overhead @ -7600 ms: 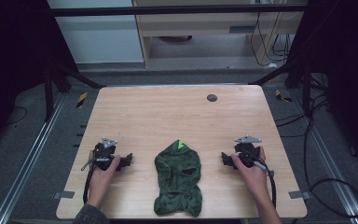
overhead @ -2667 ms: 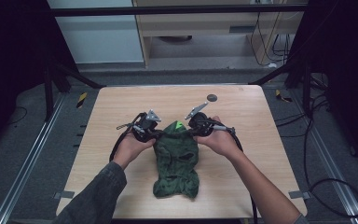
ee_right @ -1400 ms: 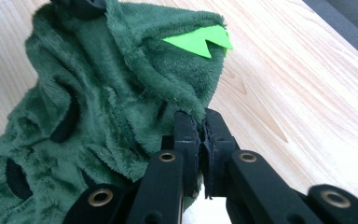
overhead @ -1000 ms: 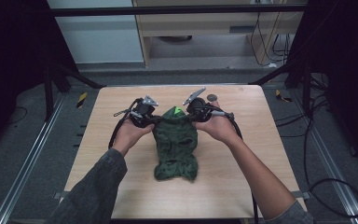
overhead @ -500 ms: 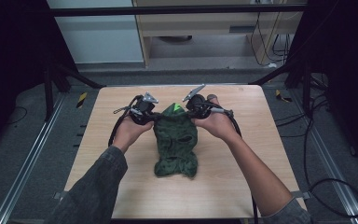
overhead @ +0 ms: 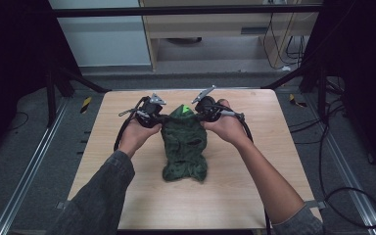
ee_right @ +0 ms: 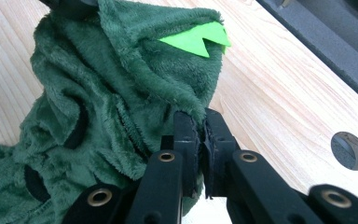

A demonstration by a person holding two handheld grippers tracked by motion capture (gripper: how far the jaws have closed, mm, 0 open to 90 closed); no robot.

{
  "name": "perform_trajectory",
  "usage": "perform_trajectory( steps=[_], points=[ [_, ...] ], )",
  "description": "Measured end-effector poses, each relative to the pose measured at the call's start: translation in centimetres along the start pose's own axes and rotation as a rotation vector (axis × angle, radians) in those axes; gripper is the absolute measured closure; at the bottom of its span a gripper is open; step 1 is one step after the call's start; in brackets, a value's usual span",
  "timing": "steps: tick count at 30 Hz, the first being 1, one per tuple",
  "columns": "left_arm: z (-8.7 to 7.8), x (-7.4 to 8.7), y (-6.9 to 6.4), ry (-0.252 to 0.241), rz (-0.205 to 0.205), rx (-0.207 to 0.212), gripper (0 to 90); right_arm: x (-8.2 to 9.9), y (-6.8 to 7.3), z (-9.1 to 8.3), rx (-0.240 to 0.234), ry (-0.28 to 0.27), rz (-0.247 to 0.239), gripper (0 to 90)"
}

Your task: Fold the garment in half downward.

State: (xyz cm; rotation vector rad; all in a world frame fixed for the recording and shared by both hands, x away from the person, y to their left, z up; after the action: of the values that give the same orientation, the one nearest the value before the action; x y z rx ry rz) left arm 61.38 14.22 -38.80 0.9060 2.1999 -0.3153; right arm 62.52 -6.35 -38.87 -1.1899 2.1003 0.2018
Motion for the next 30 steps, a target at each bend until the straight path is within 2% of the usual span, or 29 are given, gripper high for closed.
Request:
perform_trajectory(
  steps=[3, 14, 18, 21, 30],
  points=[
    [0.0, 0.2, -0.3, 0.001, 0.006, 0.0, 87.8, 0.4, 0.2, 0.1, 0.003, 0.009, -0.016, 85.6],
    [0.1, 1.4, -1.2, 0.005, 0.039, 0.005, 87.9, 1.6, 1.4, -0.1, 0.0, -0.018, -0.017, 85.5],
    [0.1, 2.2, -1.4, -0.007, 0.025, 0.02, 88.0, 2.2, 2.3, -0.2, -0.005, -0.024, -0.038, 85.2],
    [0.3, 2.8, -1.6, -0.009, 0.017, 0.029, 87.9, 2.9, 2.9, -0.1, -0.013, -0.03, -0.032, 85.2],
    [-0.1, 4.1, -2.7, -0.012, 0.037, 0.036, 87.9, 3.6, 4.2, -0.5, -0.019, -0.047, -0.055, 85.0]
  ],
)
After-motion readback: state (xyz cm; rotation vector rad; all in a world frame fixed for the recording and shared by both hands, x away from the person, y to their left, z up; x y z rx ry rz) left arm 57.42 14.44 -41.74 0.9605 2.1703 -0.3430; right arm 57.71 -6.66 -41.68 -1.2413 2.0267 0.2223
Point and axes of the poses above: each handheld gripper's, and its own axes: z roughly forward along the jaws, x roughly out of its underside, y roughly to its left, the point moved 2 cm from there along z, roughly forward along the jaws, and after that the axes turned 5 degrees about -z, right-handed, at the moved point
